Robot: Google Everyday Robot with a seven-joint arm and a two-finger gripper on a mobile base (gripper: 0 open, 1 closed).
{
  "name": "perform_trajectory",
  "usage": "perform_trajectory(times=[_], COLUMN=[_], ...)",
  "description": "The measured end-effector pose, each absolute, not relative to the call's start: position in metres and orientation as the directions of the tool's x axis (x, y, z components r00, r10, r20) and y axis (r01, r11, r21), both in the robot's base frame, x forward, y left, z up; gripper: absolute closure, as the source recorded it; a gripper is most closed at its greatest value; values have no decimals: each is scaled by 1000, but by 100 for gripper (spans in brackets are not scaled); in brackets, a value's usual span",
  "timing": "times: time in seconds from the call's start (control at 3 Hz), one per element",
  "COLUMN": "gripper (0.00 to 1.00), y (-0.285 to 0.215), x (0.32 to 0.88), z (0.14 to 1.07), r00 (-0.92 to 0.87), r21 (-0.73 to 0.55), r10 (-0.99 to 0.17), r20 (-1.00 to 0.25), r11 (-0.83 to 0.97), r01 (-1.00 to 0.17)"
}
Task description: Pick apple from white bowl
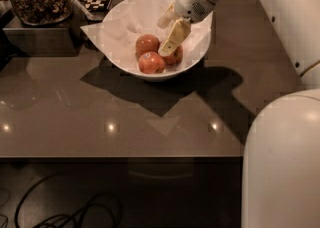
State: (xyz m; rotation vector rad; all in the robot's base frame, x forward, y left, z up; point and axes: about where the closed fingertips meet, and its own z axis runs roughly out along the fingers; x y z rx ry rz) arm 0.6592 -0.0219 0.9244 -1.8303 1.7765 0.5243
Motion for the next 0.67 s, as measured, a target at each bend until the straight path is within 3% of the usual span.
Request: perform_trajectory(times=[0.67], gripper=[27], y=[-25], x=[673], z=[921], r00=[60], r21=[-123], r10=[-807], r20=[-588], r11=[15], r01=[-992])
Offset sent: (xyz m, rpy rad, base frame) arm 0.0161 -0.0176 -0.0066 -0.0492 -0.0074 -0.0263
